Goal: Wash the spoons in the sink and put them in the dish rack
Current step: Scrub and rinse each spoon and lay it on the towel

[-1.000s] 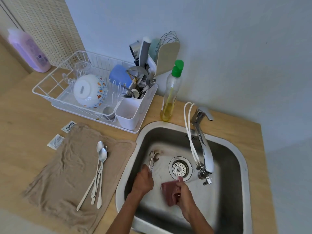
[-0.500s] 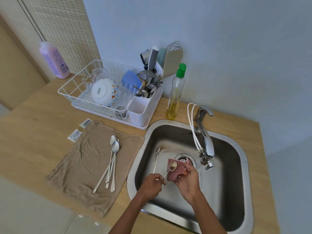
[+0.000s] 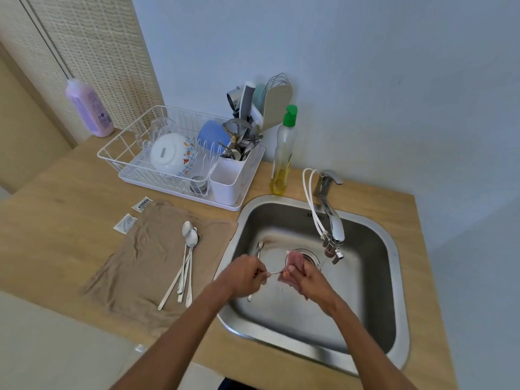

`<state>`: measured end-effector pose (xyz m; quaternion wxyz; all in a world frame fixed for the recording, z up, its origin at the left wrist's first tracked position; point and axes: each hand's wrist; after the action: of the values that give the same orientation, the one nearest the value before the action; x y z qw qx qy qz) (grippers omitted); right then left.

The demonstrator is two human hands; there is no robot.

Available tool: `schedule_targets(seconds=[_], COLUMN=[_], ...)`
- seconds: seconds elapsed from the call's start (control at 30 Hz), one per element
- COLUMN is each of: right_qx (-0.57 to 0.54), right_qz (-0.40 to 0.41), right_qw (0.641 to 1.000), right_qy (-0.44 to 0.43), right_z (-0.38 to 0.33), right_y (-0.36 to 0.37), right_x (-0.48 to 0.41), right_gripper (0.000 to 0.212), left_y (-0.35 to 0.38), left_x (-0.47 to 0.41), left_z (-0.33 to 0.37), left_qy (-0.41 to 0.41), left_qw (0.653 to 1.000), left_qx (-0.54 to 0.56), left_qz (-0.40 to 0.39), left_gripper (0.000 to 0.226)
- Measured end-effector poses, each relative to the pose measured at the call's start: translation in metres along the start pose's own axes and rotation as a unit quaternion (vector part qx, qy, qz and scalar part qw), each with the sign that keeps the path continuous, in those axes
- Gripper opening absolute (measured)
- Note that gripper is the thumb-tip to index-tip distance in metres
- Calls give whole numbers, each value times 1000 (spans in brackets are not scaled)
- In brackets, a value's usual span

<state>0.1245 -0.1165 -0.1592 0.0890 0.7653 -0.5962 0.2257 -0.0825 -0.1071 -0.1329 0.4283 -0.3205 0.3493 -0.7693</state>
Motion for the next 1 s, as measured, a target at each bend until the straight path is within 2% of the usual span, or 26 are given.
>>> schedule_targets(seconds=[0.07, 0.13, 0.2, 0.27, 0.43, 0.63, 0.7, 0.83, 1.0], right_qx=[64, 165, 255, 297, 270, 285, 272, 260, 290], right_qz=[-103, -158, -163, -148, -131, -134, -103, -66, -99], right_qw=[993, 973, 952, 941, 952, 943, 948, 957, 947], right_qy=[-7, -16, -40, -62, -70, -104, -127, -110, -97], right_z=[0, 0, -4, -7, 0, -2, 2, 5, 4], right_y=[-7, -10, -14, -16, -10, -3, -2, -5, -6], right_x=[-2, -3, -3, -2, 7, 8, 9, 6, 5], right_gripper=[15, 18, 20, 25, 24, 20, 24, 23, 26], left_y=[-18, -29, -33, -32, -25, -25, -24, -23, -21], left_x=[-3, -8, -12, -13, -7, -6, -5, -7, -10], left_z=[-6, -6, -4, -6, -17, -18, -19, -24, -24], left_qy=[70, 124, 150, 148, 150, 156, 141, 122, 135], left_qw=[993, 978, 972, 975, 979, 980, 984, 988, 986], left_qx=[-92, -164, -178, -161, -126, -110, -90, -51, -41], left_qz=[-23, -33, -35, -40, -51, -58, -62, -79, -91], left_gripper=[27, 26, 25, 26, 27, 27, 30, 32, 29])
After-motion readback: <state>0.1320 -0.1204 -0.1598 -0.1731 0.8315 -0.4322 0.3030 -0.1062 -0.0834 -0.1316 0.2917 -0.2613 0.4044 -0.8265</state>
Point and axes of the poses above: each hand's wrist, its own x-axis away from the middle knuckle, its own y-axis out of the palm, z = x × y, and after that the axes turned 4 degrees about y, right-handed
